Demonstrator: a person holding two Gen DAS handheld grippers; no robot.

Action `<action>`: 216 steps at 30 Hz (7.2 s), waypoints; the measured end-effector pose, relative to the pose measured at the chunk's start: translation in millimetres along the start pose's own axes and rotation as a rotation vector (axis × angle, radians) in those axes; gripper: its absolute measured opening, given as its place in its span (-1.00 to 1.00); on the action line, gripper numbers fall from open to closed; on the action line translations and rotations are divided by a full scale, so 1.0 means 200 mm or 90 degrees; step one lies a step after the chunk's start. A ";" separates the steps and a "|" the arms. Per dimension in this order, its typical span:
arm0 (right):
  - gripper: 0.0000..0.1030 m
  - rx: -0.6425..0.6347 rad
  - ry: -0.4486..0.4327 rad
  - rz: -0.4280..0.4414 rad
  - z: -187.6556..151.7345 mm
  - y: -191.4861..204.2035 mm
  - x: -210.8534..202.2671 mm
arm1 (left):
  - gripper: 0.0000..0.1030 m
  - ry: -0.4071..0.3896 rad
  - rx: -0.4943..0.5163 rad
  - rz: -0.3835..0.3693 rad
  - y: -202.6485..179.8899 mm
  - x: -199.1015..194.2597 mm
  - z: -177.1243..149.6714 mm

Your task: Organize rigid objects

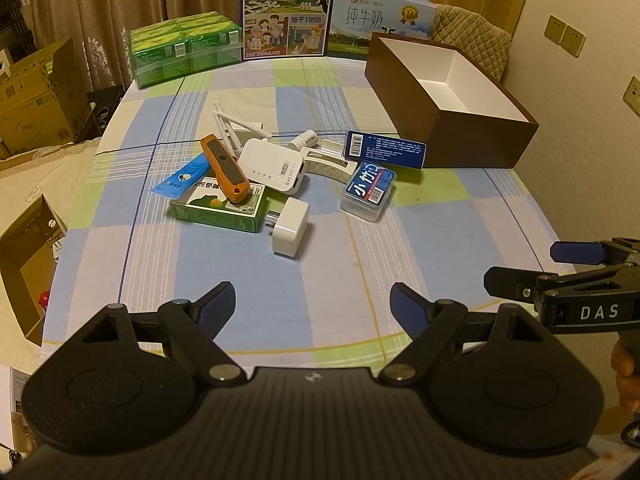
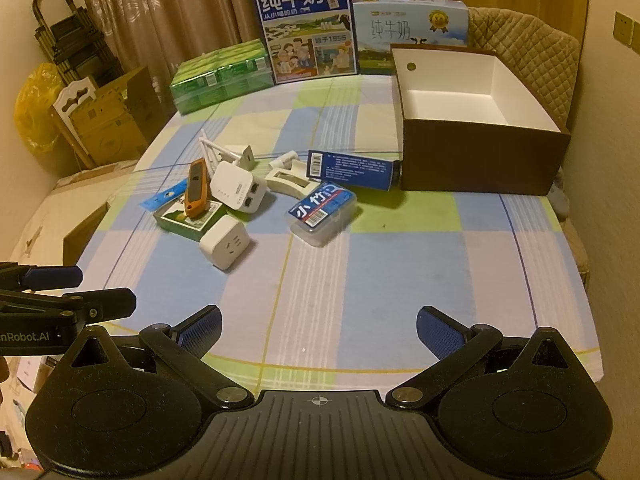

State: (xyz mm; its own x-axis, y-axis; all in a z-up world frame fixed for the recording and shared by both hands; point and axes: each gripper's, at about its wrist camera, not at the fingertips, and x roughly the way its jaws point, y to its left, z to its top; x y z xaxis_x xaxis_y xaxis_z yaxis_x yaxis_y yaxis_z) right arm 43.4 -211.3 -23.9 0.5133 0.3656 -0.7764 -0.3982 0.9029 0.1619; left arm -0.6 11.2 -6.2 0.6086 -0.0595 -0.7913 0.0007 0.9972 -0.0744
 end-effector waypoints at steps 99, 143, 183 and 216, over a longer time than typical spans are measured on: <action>0.75 -0.178 0.009 0.023 0.41 -0.45 0.71 | -0.18 0.041 0.026 0.028 0.07 0.92 0.17; -0.30 -0.297 0.059 0.059 0.50 -0.37 0.86 | -0.20 0.023 -0.036 0.046 0.12 0.79 0.20; -0.31 -0.126 -0.016 -0.037 0.46 -0.23 0.44 | -0.20 -0.069 0.101 -0.074 0.08 0.48 0.36; -0.31 -0.051 -0.096 -0.100 1.17 -1.22 0.46 | -0.20 -0.067 0.162 -0.105 -1.01 1.14 1.29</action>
State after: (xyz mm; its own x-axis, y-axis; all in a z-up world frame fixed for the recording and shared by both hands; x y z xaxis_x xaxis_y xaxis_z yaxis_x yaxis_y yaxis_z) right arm 365.7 -345.6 6.4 0.6795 0.2565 -0.6874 -0.3597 0.9331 -0.0074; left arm 342.7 -192.2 -15.4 0.6625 -0.2292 -0.7132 0.2964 0.9545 -0.0314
